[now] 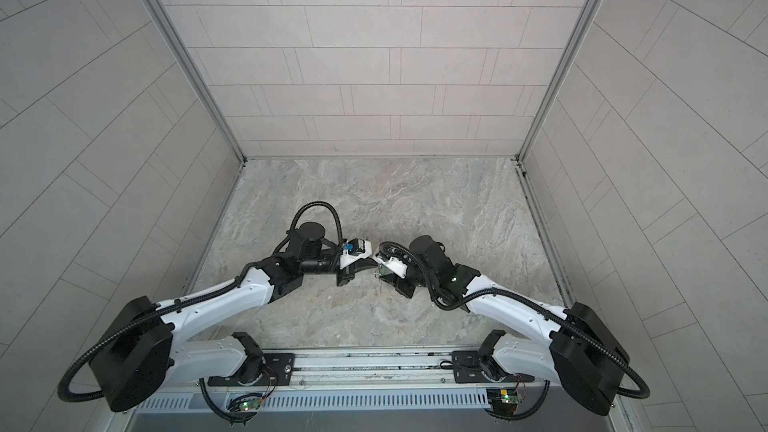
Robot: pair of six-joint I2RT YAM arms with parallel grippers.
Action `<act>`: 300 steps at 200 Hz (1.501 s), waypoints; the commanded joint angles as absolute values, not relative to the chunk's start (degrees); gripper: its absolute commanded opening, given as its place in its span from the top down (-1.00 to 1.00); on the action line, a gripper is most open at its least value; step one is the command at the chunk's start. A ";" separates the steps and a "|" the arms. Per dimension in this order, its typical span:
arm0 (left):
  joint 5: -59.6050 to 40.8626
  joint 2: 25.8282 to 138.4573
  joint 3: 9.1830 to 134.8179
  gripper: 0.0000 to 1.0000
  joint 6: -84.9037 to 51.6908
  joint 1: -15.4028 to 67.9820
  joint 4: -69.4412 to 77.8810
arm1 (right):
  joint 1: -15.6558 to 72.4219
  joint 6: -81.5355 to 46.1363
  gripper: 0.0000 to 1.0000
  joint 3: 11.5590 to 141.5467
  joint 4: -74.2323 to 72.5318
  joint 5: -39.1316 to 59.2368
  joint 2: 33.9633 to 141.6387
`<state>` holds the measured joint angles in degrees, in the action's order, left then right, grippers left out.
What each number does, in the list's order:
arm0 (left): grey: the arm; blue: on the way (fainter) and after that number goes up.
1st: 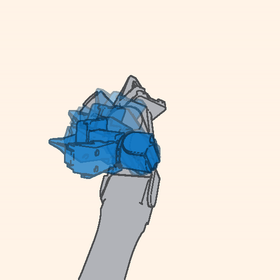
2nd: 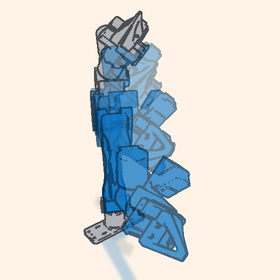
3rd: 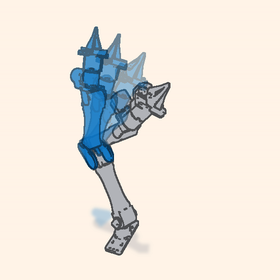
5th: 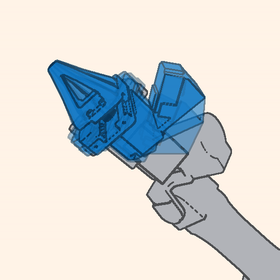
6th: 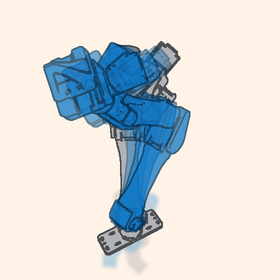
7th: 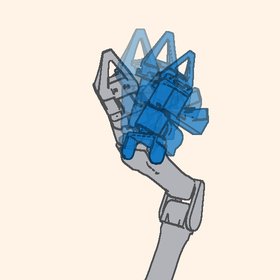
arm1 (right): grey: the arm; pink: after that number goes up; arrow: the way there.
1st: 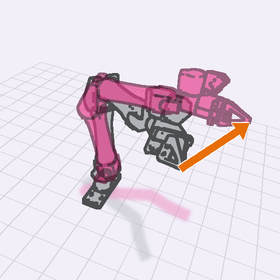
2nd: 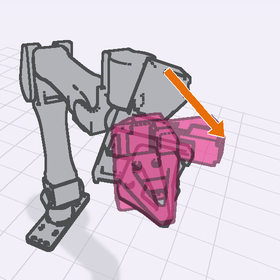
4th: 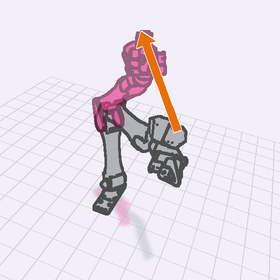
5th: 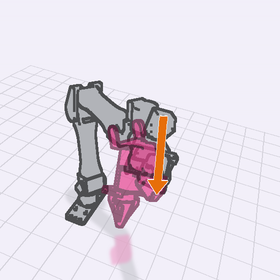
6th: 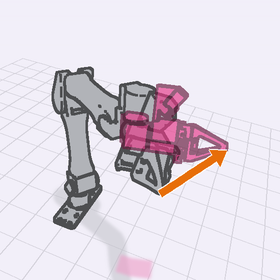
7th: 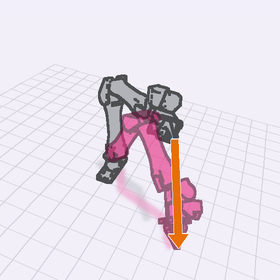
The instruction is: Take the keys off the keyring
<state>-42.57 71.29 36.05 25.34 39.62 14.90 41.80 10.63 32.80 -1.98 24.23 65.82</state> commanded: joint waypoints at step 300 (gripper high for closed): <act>-43.24 72.52 38.43 1.00 28.04 39.07 12.26 | 40.01 15.11 1.00 40.15 7.64 25.06 60.44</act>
<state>-43.24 72.71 37.23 25.74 39.33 14.28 40.38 13.91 38.33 6.83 26.11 61.91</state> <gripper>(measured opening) 0.051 0.070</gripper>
